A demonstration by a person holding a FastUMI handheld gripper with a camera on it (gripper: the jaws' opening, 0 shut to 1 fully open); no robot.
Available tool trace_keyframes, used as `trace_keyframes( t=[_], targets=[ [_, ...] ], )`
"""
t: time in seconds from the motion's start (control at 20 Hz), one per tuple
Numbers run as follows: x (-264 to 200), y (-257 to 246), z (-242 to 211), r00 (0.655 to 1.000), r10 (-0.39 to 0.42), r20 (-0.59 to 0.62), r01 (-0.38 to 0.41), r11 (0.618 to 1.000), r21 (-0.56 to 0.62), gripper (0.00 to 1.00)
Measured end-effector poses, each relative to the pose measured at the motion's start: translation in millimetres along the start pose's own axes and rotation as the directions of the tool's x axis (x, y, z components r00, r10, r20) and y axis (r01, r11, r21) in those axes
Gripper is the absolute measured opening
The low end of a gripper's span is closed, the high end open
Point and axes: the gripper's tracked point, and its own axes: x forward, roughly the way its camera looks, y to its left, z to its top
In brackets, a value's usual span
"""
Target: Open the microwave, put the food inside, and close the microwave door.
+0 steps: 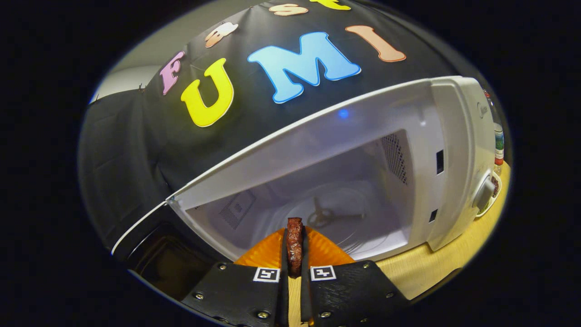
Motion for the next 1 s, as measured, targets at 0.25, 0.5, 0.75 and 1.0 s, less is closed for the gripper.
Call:
trace_keyframes(
  t=[0.25,0.5,0.75,1.0],
  targets=[
    [25,-6,-6,1.000,-0.009,-0.003,0.009,0.999,0.038,0.12],
    [33,-41,0,0.987,-0.160,0.019,0.161,0.974,-0.162,0.49],
    [20,-32,25,0.976,-0.180,0.119,0.208,0.933,-0.294,0.98],
    [-21,-4,28,0.985,-0.136,0.103,0.162,0.935,-0.314,0.98]
  ],
)
